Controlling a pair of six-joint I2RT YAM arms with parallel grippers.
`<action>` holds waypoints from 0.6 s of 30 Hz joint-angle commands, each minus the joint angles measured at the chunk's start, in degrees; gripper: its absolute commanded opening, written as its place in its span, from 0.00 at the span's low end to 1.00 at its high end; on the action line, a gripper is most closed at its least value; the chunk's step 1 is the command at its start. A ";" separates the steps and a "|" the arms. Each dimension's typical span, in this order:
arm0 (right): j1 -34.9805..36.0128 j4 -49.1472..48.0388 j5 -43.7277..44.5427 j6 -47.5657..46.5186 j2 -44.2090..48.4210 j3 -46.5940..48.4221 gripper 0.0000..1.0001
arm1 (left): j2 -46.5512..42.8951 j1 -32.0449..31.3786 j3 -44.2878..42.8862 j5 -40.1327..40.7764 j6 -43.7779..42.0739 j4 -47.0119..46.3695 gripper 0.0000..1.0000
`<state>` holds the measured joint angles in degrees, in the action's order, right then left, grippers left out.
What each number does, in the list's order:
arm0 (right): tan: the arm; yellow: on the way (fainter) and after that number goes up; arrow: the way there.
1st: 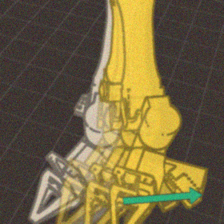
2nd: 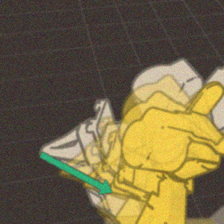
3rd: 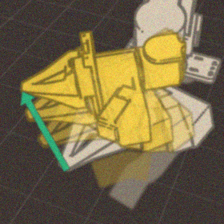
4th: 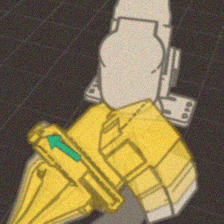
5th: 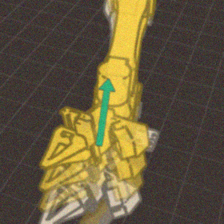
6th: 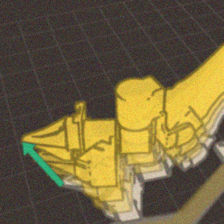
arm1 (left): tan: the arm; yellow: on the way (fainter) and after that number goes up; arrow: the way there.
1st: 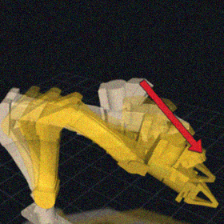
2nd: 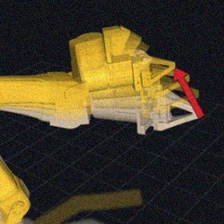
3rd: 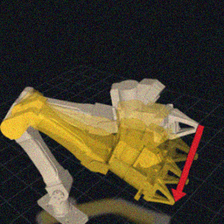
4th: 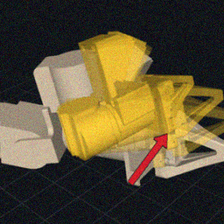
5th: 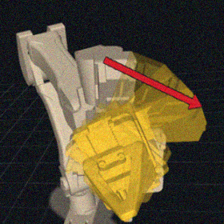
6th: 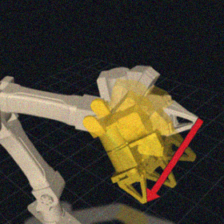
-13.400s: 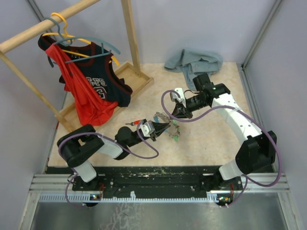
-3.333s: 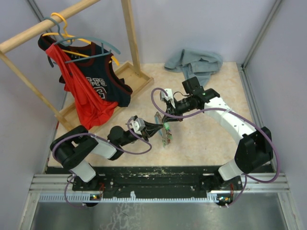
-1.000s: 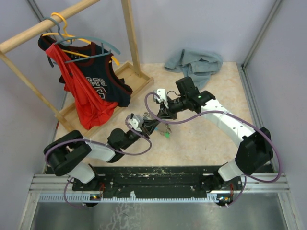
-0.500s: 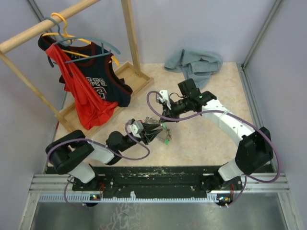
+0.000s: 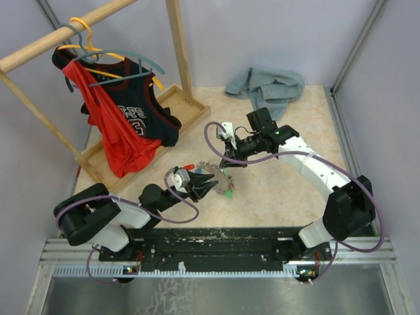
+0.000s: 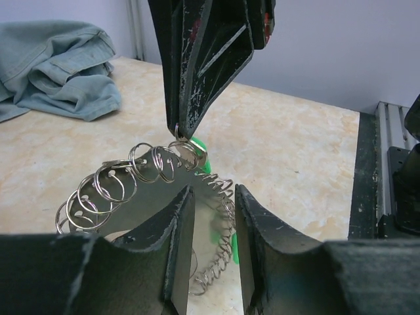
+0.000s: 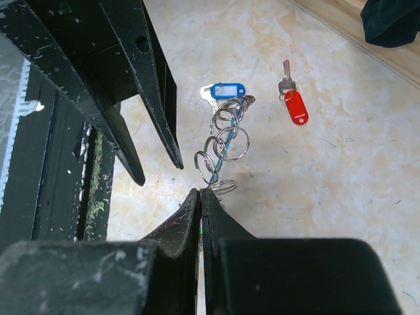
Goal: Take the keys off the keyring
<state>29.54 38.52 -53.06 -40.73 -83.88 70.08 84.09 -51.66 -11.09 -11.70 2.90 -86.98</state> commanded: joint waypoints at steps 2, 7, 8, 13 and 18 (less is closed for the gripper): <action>-0.74 -3.80 -4.37 1.36 3.52 0.37 0.00 | -0.88 -0.07 0.68 2.41 5.21 -15.59 0.35; -0.80 -5.21 -4.95 3.08 3.87 -0.19 0.00 | -0.29 -0.19 -0.14 3.30 7.73 -15.16 0.28; -0.84 -5.54 -4.95 3.52 4.00 -0.29 0.00 | -0.44 -0.38 -0.20 3.82 7.90 -14.89 0.28; -0.82 -7.91 -5.25 6.92 4.25 -0.86 0.00 | -1.59 -2.55 -1.06 7.38 3.14 -11.58 0.27; -0.84 -11.13 -5.73 12.60 4.31 -1.22 0.00 | -2.54 -4.15 -2.85 11.55 -3.11 -8.10 0.27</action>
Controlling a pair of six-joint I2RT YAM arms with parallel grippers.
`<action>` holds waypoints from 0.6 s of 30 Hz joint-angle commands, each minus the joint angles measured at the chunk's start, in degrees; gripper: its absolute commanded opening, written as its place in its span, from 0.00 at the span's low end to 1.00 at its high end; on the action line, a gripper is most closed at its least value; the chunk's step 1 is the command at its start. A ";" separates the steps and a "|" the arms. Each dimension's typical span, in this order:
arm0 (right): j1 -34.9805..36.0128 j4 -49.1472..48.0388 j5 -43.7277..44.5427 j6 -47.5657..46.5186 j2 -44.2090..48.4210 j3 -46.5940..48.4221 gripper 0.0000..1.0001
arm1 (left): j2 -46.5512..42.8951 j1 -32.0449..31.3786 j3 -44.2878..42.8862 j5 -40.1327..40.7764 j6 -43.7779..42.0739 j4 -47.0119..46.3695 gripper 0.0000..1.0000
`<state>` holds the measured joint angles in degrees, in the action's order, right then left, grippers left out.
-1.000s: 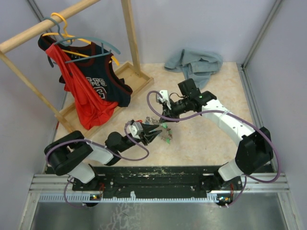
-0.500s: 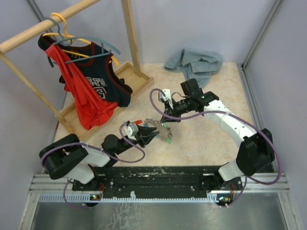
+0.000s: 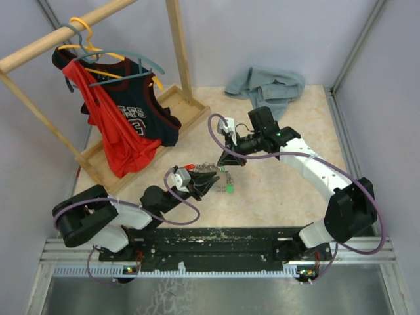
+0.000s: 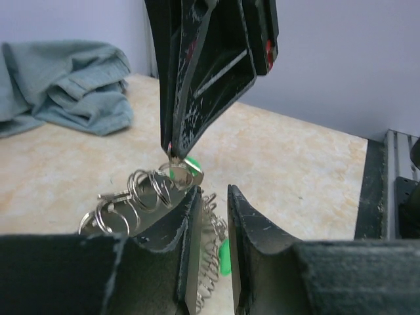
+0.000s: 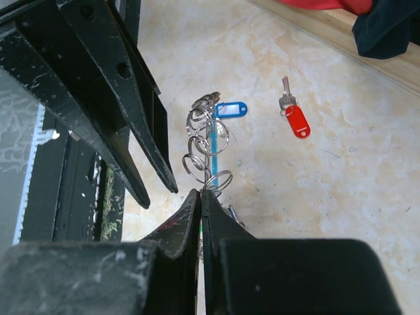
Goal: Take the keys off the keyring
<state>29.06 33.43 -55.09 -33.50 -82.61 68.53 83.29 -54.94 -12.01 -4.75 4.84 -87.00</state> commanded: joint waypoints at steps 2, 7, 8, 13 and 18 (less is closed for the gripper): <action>-0.47 -6.69 -3.55 6.76 3.21 0.37 0.00 | -2.65 -0.87 -1.89 6.39 -6.54 -7.31 0.28; -1.30 -7.01 -2.75 9.18 3.48 0.87 0.00 | -6.04 -0.72 -1.88 5.66 -7.65 -3.73 0.29; -1.46 -6.87 -2.79 9.19 3.57 0.97 0.00 | -7.35 -0.58 -1.88 4.76 -7.99 -2.68 0.28; -1.98 -3.86 -3.71 4.93 4.18 1.82 0.00 | -17.95 1.85 -5.32 -1.33 -8.00 14.67 0.32; -2.23 1.28 -5.95 -1.53 4.71 2.92 0.00 | -24.50 7.78 -12.35 -14.97 -8.88 34.93 0.41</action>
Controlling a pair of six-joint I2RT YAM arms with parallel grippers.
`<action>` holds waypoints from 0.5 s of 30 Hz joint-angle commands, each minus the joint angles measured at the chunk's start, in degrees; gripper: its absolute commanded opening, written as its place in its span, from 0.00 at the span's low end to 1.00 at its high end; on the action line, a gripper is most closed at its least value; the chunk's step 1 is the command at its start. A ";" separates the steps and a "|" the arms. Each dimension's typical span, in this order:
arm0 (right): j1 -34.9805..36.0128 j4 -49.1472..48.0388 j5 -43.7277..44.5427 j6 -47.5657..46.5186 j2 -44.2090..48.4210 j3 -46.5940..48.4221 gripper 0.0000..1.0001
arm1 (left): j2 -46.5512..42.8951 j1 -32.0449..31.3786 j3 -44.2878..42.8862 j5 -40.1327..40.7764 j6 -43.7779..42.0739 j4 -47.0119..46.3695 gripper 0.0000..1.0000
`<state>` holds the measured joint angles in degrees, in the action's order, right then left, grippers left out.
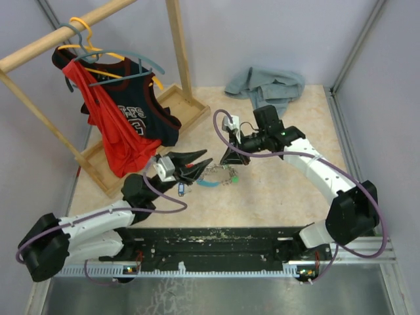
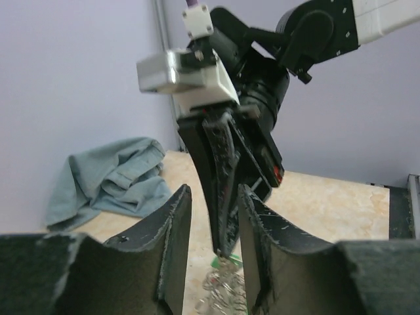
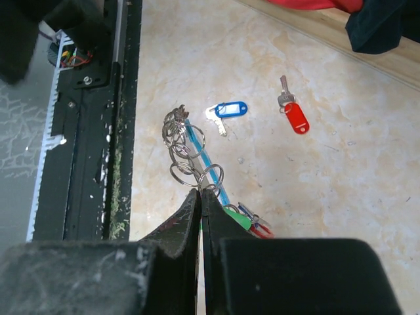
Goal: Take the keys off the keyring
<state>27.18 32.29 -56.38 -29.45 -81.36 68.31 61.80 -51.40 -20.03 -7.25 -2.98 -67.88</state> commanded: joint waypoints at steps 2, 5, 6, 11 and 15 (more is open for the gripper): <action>-0.37 5.53 -5.38 -9.74 3.62 3.86 0.00 | -3.41 8.43 -4.77 -18.19 1.28 16.61 0.43; -0.53 9.63 -5.69 -15.35 4.24 4.95 0.00 | -2.68 14.19 -5.13 -26.59 4.37 15.46 0.48; -0.55 11.21 -5.71 -17.50 4.42 5.44 0.00 | -1.97 15.24 -5.37 -29.00 4.72 14.82 0.49; -0.64 17.05 -5.16 -25.58 4.44 7.84 0.00 | 4.23 17.81 -9.01 -41.94 2.15 13.86 0.49; -0.64 24.50 -4.74 -36.84 2.70 11.47 0.00 | 8.34 18.44 -12.52 -47.69 -1.40 13.48 0.45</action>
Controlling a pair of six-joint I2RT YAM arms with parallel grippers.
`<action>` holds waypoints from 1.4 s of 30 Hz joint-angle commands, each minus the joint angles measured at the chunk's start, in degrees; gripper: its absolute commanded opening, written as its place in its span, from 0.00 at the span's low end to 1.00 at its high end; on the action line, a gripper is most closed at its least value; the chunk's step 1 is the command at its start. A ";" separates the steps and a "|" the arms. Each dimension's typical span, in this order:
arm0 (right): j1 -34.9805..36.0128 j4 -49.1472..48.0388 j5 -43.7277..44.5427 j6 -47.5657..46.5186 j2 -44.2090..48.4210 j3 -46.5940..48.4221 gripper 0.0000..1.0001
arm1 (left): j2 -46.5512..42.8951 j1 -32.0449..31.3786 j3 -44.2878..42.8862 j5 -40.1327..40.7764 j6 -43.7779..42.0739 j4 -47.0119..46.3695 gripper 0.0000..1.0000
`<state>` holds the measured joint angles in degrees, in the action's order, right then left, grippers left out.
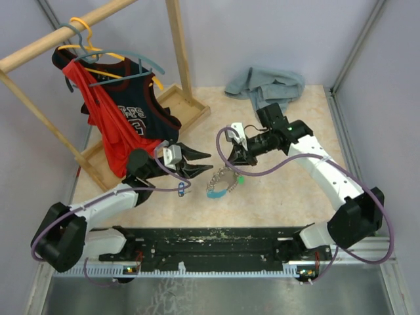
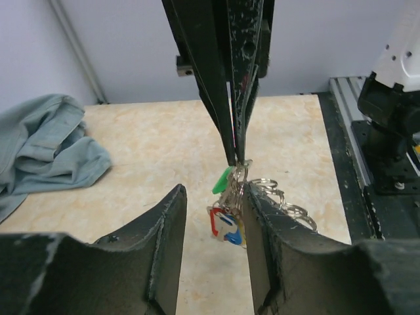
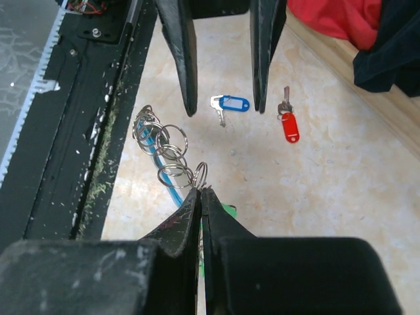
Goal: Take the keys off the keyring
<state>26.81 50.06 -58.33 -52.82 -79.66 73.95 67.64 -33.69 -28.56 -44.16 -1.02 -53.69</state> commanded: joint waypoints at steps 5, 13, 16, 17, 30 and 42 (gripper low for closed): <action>-1.13 16.33 -2.16 -29.57 -1.58 11.56 0.00 | 5.68 0.82 -6.12 -15.42 -7.22 -1.58 0.37; -2.24 26.41 -1.16 -49.36 -6.28 15.46 0.00 | 11.56 0.74 -7.53 -14.28 -3.05 -11.57 0.27; -2.20 26.99 -0.88 -51.98 -6.73 14.52 0.00 | 14.00 0.01 -6.99 -10.83 -2.56 -14.97 0.27; -2.20 26.79 -0.80 -52.23 -6.74 14.10 0.00 | 14.47 -0.52 -6.63 -10.06 -3.29 -15.51 0.27; -2.60 28.51 -0.90 -55.55 -8.13 12.90 0.00 | 23.35 -4.10 -0.38 -0.99 -2.07 -33.52 0.27; -2.59 28.45 -1.32 -56.17 -9.54 12.31 0.00 | 26.23 -4.92 0.52 -0.49 -0.19 -38.71 0.26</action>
<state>24.58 78.04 -55.75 -107.02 -88.77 85.86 93.65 -37.93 -28.47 -45.04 -2.20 -86.50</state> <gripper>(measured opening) 0.005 0.276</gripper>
